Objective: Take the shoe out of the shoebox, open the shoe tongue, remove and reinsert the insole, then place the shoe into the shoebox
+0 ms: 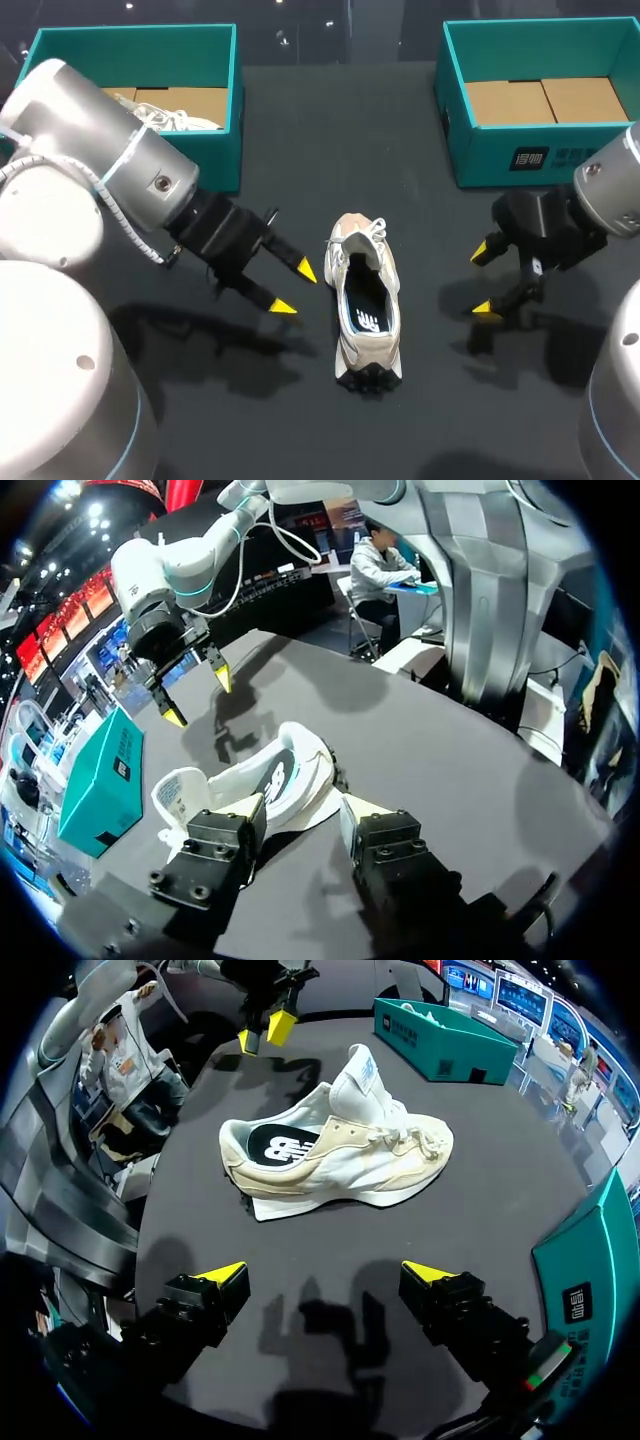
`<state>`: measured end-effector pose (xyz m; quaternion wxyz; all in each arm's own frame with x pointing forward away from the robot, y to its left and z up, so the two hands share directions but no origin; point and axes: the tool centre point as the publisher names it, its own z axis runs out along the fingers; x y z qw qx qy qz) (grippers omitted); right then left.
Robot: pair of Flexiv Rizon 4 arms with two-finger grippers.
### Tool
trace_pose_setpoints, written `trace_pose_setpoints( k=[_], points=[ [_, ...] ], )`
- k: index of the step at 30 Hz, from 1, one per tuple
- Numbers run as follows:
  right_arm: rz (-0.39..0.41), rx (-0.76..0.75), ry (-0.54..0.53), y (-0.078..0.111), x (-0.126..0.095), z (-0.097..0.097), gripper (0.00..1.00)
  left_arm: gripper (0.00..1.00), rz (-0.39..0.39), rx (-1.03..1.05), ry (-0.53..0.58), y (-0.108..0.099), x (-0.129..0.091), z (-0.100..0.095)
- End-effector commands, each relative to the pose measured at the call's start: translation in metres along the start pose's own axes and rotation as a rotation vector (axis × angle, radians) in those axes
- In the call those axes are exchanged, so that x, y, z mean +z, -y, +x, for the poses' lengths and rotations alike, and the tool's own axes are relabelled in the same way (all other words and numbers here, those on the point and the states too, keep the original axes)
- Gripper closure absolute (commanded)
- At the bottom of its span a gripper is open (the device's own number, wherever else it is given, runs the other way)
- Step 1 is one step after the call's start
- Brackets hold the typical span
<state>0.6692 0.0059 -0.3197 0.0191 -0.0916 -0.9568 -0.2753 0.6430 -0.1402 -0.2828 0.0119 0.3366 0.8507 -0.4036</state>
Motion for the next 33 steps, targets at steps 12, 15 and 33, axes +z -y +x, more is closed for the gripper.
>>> trace_pose_setpoints(
  k=[12,15,33],
  points=[
    [0.035,0.028,0.028,0.032,-0.033,-0.025,0.0,1.0,-0.066,-0.003,-0.149,0.005,-0.047,0.008],
    [0.035,0.03,0.019,0.036,-0.037,-0.026,0.0,1.0,-0.066,-0.003,-0.149,0.005,-0.047,0.008],
    [0.036,0.004,0.028,0.061,-0.057,-0.024,0.0,1.0,-0.38,0.467,-0.55,0.027,-0.018,-0.056]
  ],
)
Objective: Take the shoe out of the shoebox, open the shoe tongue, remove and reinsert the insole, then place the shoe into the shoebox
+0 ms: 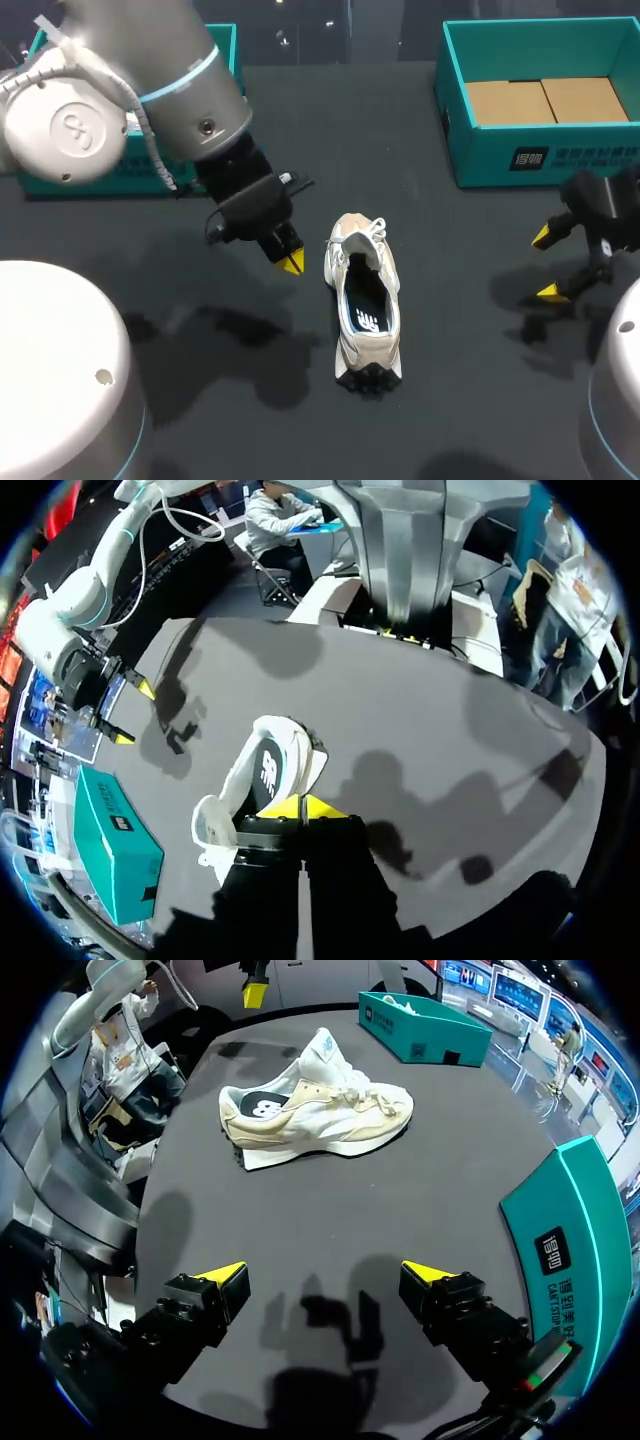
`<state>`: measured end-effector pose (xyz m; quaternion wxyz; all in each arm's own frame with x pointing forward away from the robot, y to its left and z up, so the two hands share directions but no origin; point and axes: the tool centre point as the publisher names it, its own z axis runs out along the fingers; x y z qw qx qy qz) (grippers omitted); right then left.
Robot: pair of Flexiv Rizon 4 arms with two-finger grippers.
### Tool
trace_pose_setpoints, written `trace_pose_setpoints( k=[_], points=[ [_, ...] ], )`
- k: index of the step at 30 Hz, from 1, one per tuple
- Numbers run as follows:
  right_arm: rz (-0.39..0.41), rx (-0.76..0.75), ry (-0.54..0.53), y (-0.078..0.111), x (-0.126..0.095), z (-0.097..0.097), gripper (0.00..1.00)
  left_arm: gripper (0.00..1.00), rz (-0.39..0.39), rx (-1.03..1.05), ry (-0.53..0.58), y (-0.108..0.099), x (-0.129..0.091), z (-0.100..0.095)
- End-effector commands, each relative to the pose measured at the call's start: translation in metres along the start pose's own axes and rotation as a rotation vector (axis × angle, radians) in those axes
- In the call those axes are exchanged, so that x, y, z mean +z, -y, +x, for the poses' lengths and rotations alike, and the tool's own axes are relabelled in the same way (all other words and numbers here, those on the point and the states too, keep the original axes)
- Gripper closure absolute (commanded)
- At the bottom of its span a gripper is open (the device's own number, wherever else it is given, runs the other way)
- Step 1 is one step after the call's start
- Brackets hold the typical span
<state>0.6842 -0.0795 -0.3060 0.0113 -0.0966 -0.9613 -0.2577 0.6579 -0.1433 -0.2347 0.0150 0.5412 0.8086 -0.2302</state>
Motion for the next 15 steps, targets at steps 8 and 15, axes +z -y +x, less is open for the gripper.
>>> trace_pose_setpoints(
  k=[8,15],
  points=[
    [0.002,-0.001,0.007,0.0,0.0,0.004,0.0,1.0,-0.079,0.104,-0.275,-0.007,0.008,-0.031],
    [0.002,-0.001,0.007,0.0,0.0,0.004,0.0,1.0,-0.047,0.26,-0.314,-0.001,0.041,-0.05]
  ],
)
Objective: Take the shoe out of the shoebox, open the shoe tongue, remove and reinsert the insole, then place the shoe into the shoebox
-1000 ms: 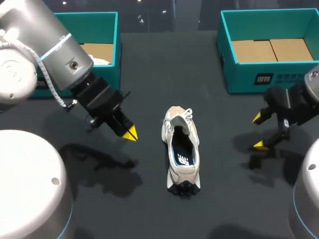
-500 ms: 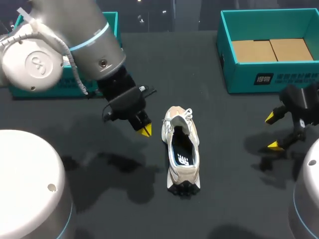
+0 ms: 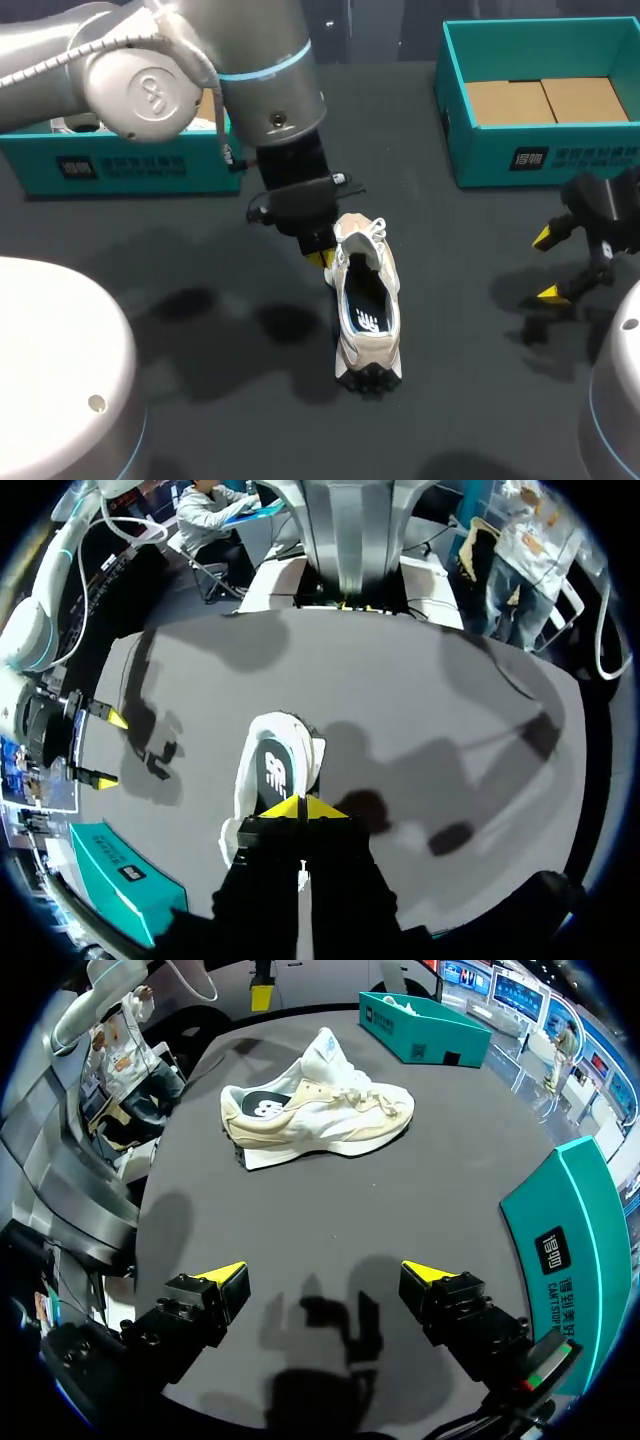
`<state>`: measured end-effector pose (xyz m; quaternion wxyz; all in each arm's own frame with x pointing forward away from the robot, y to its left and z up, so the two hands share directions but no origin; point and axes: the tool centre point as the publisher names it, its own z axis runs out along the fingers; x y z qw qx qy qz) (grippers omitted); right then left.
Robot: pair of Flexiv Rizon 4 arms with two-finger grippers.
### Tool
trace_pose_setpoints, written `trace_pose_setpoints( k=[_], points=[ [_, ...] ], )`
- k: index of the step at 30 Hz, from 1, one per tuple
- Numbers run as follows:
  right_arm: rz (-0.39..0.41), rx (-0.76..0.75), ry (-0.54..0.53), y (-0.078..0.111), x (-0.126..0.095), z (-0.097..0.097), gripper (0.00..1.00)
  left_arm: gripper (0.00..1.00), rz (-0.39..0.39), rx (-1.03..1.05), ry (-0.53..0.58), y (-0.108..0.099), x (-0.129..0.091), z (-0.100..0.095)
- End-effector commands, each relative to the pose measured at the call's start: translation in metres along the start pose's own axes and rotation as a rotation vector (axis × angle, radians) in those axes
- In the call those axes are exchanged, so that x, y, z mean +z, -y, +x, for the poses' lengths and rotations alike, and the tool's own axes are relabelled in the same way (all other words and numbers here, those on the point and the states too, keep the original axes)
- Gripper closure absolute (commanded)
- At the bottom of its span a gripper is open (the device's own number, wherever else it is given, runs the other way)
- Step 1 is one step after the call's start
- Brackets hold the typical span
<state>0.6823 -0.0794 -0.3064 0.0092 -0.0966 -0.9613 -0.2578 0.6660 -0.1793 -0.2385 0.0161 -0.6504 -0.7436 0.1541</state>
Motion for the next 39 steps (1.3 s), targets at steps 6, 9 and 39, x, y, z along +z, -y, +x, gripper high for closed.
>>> trace_pose_setpoints(
  k=[6,9,39],
  points=[
    [0.002,0.0,0.003,0.0,-0.001,0.002,0.0,1.0,0.007,0.068,-0.21,-0.004,0.041,-0.026],
    [0.002,0.0,0.003,0.0,-0.001,0.002,0.0,1.0,0.007,0.068,-0.21,-0.004,0.041,-0.026],
    [0.002,0.0,0.003,0.0,-0.001,0.002,0.0,1.0,0.056,0.117,-0.381,-0.01,0.131,-0.005]
  ],
)
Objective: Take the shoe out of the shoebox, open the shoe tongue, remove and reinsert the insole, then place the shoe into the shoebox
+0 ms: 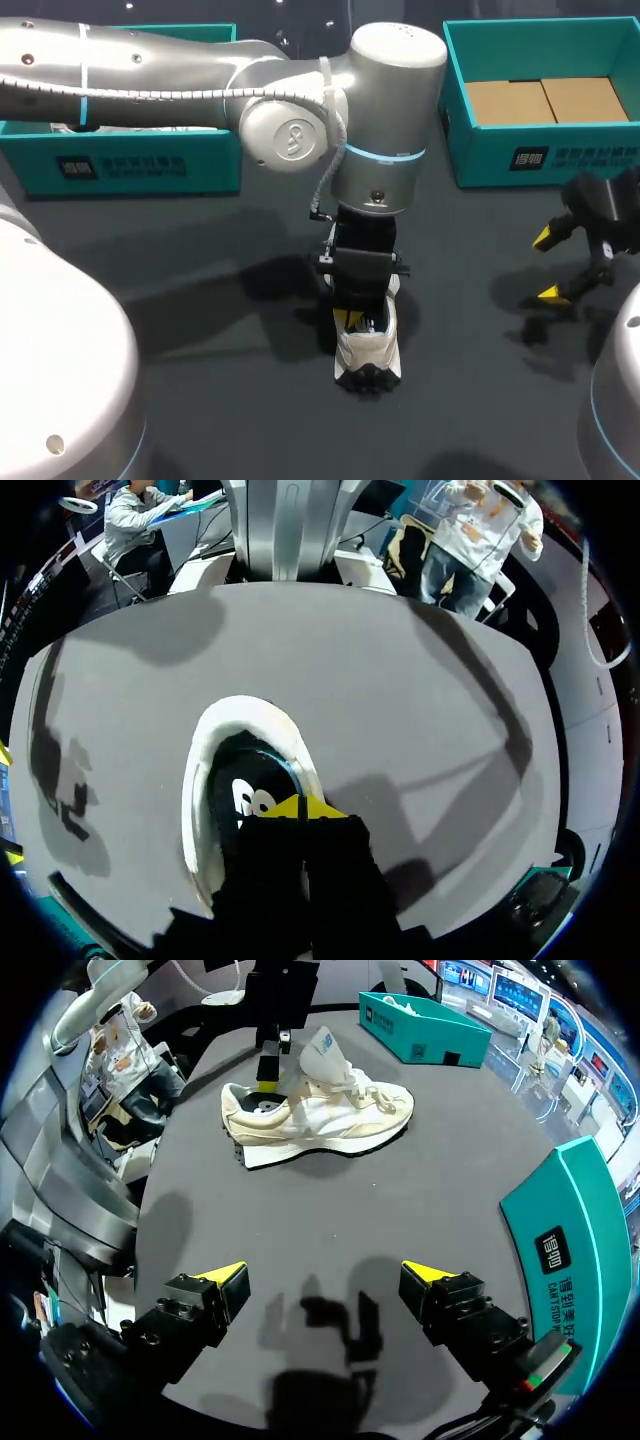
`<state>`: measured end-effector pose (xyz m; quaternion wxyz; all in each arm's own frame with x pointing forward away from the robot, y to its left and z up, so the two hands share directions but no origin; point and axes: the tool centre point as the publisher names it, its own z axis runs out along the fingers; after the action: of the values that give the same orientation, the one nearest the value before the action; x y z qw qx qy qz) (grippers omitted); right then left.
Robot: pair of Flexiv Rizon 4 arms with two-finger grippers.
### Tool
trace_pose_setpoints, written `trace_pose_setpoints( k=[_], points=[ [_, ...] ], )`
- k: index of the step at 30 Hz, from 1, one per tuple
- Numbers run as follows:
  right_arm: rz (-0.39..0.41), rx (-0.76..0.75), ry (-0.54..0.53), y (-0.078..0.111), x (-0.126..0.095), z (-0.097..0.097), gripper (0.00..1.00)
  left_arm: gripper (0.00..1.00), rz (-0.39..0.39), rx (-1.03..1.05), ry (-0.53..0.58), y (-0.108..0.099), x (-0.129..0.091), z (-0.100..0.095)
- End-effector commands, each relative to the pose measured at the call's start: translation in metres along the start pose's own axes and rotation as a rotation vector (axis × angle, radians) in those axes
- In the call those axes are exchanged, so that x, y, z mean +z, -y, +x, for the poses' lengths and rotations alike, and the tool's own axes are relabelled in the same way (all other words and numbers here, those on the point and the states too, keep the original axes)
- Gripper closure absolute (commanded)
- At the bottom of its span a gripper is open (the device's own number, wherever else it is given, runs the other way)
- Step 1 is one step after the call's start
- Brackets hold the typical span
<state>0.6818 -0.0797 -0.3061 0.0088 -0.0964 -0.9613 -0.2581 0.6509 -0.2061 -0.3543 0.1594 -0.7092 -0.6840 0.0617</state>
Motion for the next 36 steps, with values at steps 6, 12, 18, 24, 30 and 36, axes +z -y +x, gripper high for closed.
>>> trace_pose_setpoints(
  k=[6,12,18,24,30,36],
  points=[
    [0.003,0.001,0.002,0.0,0.0,0.002,0.0,1.0,-0.015,-0.002,-0.028,-0.002,0.029,-0.012],
    [0.003,0.001,0.002,0.0,0.0,0.002,0.0,1.0,-0.036,-0.017,0.011,-0.007,0.041,-0.017],
    [0.003,0.001,0.002,0.0,0.0,0.002,0.0,1.0,-0.079,-0.014,0.099,-0.002,0.022,-0.018],
    [0.003,0.001,0.002,0.0,0.0,0.002,0.0,1.0,-0.098,0.001,0.194,0.009,0.0,-0.021],
    [0.003,0.001,0.002,0.0,0.0,0.002,0.0,1.0,-0.069,0.009,0.157,0.008,0.018,-0.032],
    [0.003,0.001,0.002,0.0,0.0,0.002,0.0,1.0,-0.063,-0.014,0.148,-0.002,0.041,-0.04]
  ],
)
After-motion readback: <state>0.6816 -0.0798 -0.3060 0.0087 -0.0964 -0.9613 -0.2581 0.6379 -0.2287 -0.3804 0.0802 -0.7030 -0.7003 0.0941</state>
